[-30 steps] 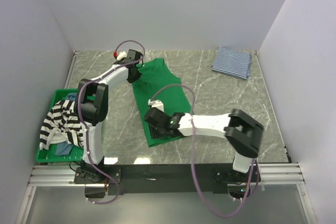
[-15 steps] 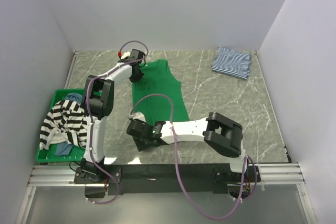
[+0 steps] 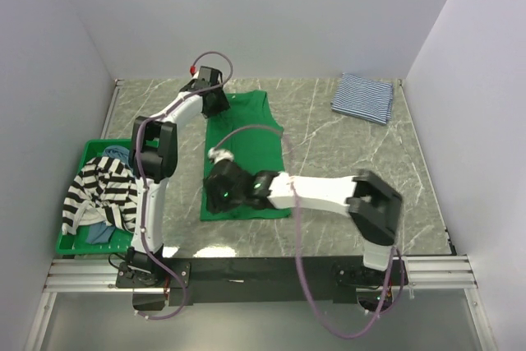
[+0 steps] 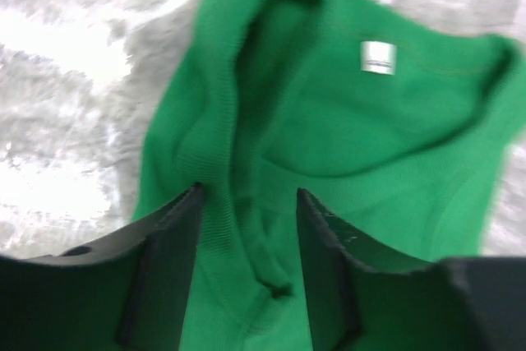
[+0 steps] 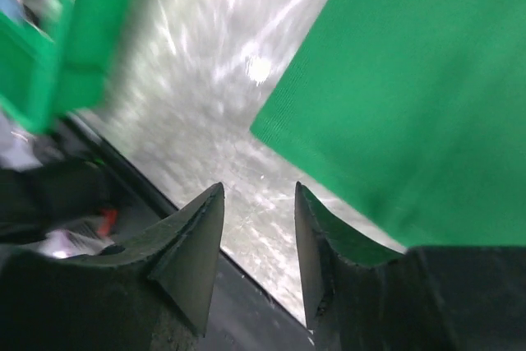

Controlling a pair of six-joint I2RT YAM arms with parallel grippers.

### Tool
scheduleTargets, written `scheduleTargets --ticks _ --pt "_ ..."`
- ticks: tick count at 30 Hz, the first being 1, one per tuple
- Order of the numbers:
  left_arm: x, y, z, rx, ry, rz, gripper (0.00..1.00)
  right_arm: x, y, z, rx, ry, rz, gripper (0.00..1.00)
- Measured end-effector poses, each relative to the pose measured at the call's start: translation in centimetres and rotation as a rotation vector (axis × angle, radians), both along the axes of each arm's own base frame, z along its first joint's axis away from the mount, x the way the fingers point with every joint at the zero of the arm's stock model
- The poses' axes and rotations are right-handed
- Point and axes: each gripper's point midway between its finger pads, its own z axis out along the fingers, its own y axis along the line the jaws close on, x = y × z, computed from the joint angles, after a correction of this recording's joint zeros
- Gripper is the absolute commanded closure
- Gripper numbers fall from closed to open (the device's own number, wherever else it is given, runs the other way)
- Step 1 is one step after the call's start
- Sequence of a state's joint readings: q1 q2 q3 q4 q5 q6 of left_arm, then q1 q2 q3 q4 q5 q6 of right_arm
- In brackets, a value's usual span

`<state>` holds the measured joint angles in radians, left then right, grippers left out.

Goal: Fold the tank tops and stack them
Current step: Fold the tank top

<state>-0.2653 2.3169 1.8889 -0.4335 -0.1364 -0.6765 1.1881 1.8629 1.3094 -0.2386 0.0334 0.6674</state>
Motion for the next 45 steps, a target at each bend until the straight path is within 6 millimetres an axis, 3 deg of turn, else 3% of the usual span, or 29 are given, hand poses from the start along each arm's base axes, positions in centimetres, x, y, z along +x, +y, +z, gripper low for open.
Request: scheduleTargets --ticks 4,8,10,12,14,17,21,24,29,34,37,40,42,44,45 --pt "0.5 -0.9 4.2 -0.045 -0.085 -0.045 0.28 4.1 -3.4 6.3 0.115 -0.059 -0.107 0.52" --pt "0.6 -1.6 12.5 -0.110 -0.251 -0.065 0.28 10.3 -8.3 10.9 0.186 -0.138 -0.259 0.51" --pt "0.0 -1.8 16.4 -0.138 -0.324 -0.059 0.32 13.7 -11.2 11.2 0.173 -0.161 -0.341 0.52" --pt "-1.2 -2.1 19.7 -0.167 -0.382 -0.046 0.38 17.1 -14.5 9.9 0.124 -0.163 -0.418 0.53" --pt "-3.3 -2.7 20.9 -0.193 -0.395 -0.030 0.42 20.2 -17.7 7.7 0.055 -0.139 -0.482 0.53" --pt "-7.4 -4.7 19.0 -0.205 -0.344 -0.043 0.44 24.2 -20.7 4.4 -0.039 -0.093 -0.532 0.53" --pt "-15.0 -8.8 12.5 -0.191 -0.192 -0.133 0.45 28.2 -23.2 0.2 -0.132 -0.029 -0.558 0.53" --pt "-20.9 -12.0 8.3 -0.167 -0.087 -0.235 0.45 30.1 -23.9 -1.9 -0.156 0.004 -0.556 0.53" --pt "-27.7 -15.6 6.2 -0.169 -0.027 -0.367 0.45 31.7 -23.6 -3.7 -0.160 0.034 -0.536 0.52" --pt "-32.2 -19.1 5.5 -0.184 -0.009 -0.469 0.44 32.8 -22.5 -4.6 -0.136 0.050 -0.519 0.54" --pt "-33.6 -20.0 4.9 -0.195 0.003 -0.491 0.44 33.2 -22.1 -5.5 -0.128 0.068 -0.520 0.59" --pt "-34.3 -20.7 4.2 -0.194 0.012 -0.501 0.44 33.3 -22.0 -5.8 -0.119 0.076 -0.533 0.73" --pt "-34.6 -21.3 3.5 -0.180 0.020 -0.511 0.44 33.1 -22.0 -6.0 -0.117 0.083 -0.539 0.91" --pt "-35.1 -22.1 2.5 -0.159 0.033 -0.528 0.44 33.2 -22.0 -6.2 -0.110 0.087 -0.550 1.00" --pt "-35.5 -22.5 2.1 -0.150 0.039 -0.535 0.45 33.2 -22.0 -6.3 -0.103 0.086 -0.557 1.00"
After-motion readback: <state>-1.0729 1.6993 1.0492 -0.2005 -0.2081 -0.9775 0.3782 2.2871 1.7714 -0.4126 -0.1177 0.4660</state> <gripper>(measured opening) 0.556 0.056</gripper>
